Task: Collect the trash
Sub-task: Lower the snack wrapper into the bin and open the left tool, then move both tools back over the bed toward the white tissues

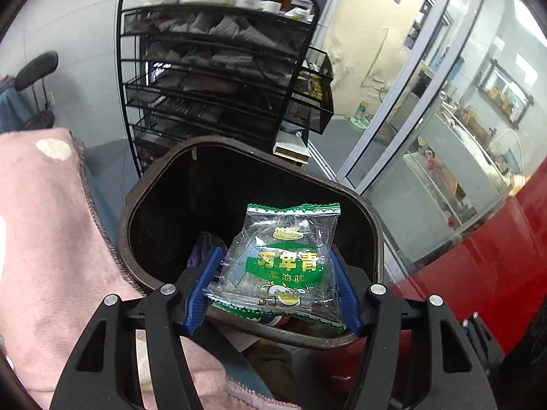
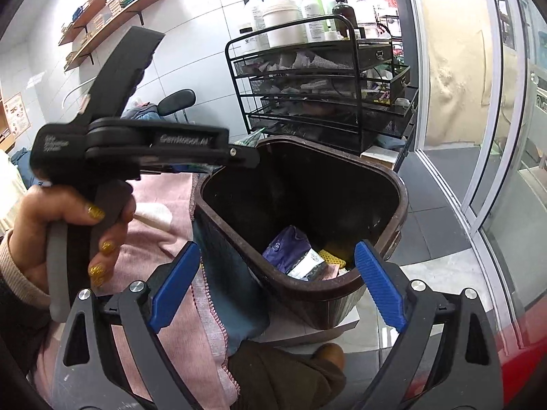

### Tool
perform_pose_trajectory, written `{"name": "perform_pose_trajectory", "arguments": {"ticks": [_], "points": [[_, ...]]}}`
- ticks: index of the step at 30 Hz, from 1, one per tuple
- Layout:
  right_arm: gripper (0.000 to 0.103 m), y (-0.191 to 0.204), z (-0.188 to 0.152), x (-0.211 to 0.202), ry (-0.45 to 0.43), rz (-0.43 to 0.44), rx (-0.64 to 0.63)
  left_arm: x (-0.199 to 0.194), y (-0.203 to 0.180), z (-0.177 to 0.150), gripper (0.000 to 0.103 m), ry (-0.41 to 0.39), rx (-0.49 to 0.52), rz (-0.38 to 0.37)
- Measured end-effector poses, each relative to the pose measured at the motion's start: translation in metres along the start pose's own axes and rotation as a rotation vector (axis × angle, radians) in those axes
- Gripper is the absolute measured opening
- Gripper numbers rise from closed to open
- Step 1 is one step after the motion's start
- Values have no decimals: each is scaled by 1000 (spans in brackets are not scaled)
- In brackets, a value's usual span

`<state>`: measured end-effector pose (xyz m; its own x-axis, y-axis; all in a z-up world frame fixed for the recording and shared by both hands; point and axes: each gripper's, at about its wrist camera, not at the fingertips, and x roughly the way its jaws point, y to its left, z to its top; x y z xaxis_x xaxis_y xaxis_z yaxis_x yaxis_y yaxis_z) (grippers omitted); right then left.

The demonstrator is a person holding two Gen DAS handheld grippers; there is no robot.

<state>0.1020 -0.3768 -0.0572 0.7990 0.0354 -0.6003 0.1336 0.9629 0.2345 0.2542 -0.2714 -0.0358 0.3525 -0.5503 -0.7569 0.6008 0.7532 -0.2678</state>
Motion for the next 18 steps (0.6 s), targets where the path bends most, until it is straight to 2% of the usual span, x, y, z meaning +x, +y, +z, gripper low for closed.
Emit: {"name": "perform_pose_trajectory", "arguments": {"ticks": [4,7,9,11,18], "points": [[91,2,-3,2,13,2,-3,5,-1,1,61,16,-10,-9],[91,4,-5,2,16,5,-6,9,-3,2,69,34,5,6],[91,5,-5,2,18,3,-9,9,-4,2,81,42,8,17],[91,7,-6,3,21,2,-11,6,-4,1,87,33,12,25],[94,7,-6,5,29,-2,-5,-13,-3,-4,93,-16,39,60]]}}
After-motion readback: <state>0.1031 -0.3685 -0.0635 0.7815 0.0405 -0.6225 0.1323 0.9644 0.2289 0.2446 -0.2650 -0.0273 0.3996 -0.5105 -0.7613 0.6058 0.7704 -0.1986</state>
